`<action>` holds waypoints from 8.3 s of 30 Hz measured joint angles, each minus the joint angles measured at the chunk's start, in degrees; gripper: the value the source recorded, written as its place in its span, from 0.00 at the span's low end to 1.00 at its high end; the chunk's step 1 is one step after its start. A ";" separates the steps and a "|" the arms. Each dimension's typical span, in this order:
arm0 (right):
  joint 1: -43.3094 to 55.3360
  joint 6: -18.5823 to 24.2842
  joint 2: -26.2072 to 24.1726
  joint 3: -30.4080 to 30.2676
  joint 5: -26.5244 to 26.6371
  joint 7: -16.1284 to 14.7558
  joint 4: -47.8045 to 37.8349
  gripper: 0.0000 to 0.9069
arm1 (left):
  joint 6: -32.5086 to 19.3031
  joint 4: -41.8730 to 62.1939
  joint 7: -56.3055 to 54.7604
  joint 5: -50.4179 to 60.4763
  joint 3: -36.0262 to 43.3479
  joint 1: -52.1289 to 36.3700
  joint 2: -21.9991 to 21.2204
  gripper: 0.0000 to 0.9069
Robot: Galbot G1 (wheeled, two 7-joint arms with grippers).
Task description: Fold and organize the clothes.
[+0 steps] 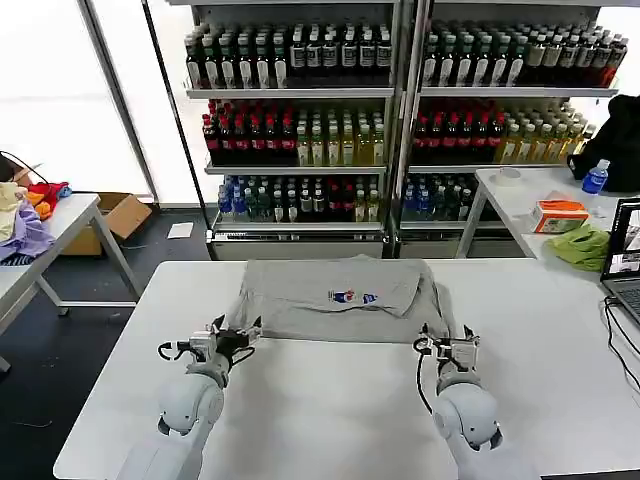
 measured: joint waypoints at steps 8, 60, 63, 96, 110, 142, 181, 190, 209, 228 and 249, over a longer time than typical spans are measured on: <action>-1.07 0.66 0.50 0.41 0.55 -0.02 -0.47 0.00 | 0.16 0.84 0.45 1.10 0.23 0.81 0.19 0.01; -34.12 2.92 -4.17 2.02 -4.84 5.87 26.90 0.00 | -0.82 -32.91 -4.31 1.20 -3.39 34.76 8.63 0.00; -36.59 3.36 -4.39 2.11 -5.44 6.46 27.95 0.00 | -1.38 -34.22 -4.91 1.67 -3.57 38.19 8.57 0.00; -33.42 7.39 -2.97 13.22 -1.96 3.70 37.38 1.00 | -1.87 -46.28 -1.80 -3.17 -7.37 37.42 4.15 1.00; -10.57 3.24 -8.15 9.73 5.41 -1.07 23.52 1.00 | -1.26 -36.67 2.75 -6.71 -7.60 21.59 7.44 1.00; 27.62 -1.52 -7.44 -14.87 13.26 -11.96 -19.59 1.00 | 2.57 -1.90 5.76 -15.07 2.72 -4.71 12.79 1.00; 29.69 -1.80 -4.23 -14.42 14.00 -12.79 -27.72 0.94 | 2.46 6.56 6.50 -10.68 5.26 -7.41 9.58 0.77; 28.35 -1.31 -3.38 -13.75 14.13 -12.17 -26.97 0.00 | 2.40 6.29 6.90 -10.02 5.24 -6.51 9.78 0.00; 23.63 -1.74 -3.96 -10.92 15.39 -11.28 -21.25 0.00 | 0.63 5.39 7.30 -8.96 5.00 -4.87 8.13 0.00; 17.36 -1.14 -5.19 -4.72 13.80 -10.30 -7.06 0.00 | -4.11 -3.76 7.59 -7.09 1.26 -0.13 8.87 0.00; -7.06 0.10 -5.40 3.97 10.77 -6.70 13.96 0.00 | -5.66 -14.84 8.58 -4.12 -3.53 14.79 11.16 0.00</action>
